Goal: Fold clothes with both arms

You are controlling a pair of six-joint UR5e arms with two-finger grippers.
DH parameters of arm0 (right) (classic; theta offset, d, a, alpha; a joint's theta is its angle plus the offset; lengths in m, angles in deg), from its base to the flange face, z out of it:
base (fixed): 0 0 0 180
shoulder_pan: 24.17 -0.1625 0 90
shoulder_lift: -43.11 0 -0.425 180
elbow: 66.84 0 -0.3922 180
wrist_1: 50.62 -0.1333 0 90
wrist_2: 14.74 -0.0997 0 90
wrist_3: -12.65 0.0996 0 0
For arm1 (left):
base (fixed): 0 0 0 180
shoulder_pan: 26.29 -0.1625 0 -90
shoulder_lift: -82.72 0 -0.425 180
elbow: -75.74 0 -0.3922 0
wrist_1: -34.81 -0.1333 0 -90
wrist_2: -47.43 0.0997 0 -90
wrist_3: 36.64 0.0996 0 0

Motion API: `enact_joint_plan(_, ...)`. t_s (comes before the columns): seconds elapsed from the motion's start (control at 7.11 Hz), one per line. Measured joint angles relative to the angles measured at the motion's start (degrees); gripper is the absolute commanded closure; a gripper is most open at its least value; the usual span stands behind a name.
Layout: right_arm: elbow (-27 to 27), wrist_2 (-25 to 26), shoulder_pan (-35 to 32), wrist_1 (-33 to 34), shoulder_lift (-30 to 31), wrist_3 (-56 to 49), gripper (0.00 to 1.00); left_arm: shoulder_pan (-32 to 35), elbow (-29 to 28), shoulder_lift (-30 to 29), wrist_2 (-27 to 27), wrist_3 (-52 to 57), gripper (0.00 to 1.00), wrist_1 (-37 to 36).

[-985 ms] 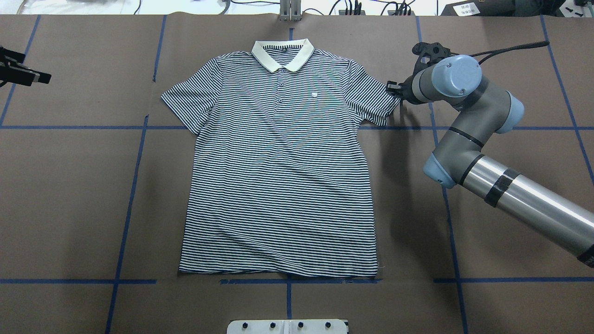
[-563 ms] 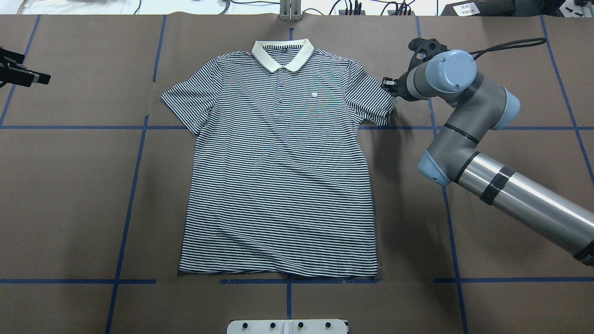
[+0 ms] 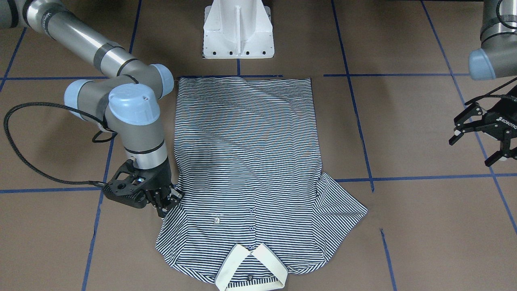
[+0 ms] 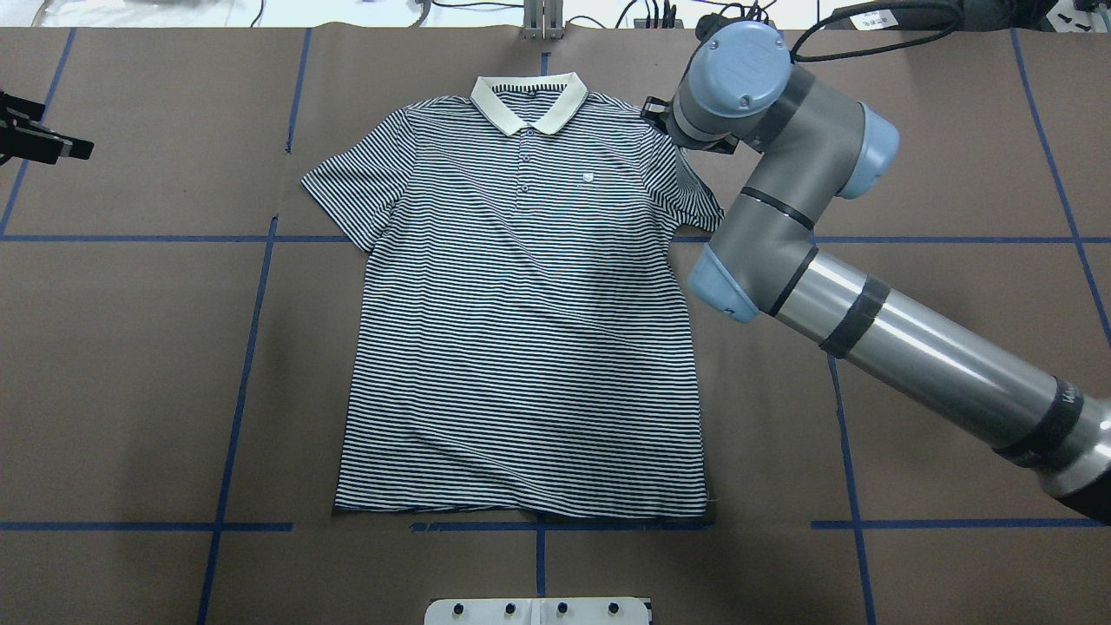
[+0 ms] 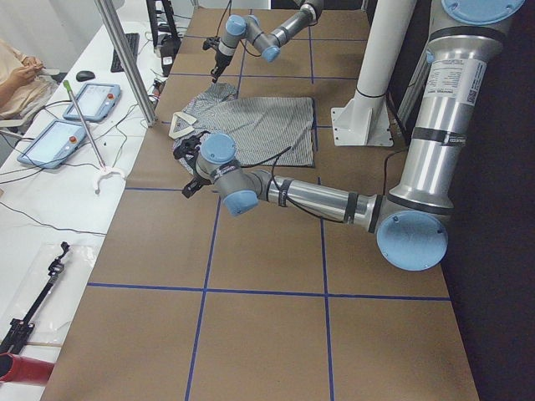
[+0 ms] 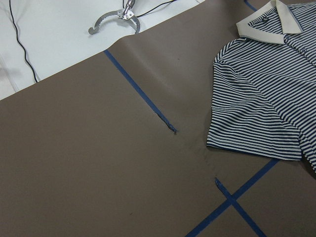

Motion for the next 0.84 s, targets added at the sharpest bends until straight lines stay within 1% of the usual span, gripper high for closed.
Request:
enact_joint_plan(0.14, -2.1, 3.1, 1.7, 1.3, -2.9, 2.4, 1.0, 0.0, 0.0, 0.0, 0.0, 0.0, 0.0, 0.0)
enact_joint_plan(0.42, -8.4, 8.3, 4.4, 1.7, -8.3, 6.7, 1.0, 0.0, 0.0, 0.0, 0.0, 0.0, 0.0, 0.0)
enact_joint_plan(0.84, -11.2, 12.4, 7.3, 1.5, -10.0, 8.1, 1.0, 0.0, 0.0, 0.0, 0.0, -0.2, 0.0, 0.0)
